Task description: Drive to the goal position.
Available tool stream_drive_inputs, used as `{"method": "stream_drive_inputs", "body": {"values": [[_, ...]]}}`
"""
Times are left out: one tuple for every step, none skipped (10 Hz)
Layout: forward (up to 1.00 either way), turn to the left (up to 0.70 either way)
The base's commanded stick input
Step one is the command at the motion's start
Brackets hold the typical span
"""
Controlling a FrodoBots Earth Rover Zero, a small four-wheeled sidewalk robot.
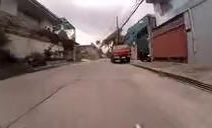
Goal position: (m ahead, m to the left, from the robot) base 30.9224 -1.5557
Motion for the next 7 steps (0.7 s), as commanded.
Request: {"method": "stream_drive_inputs", "body": {"values": [[1.0,0.03],[1.0,0.03],[1.0,0.03],[1.0,0.03],[1.0,0.03],[1.0,0.03],[1.0,0.03]]}}
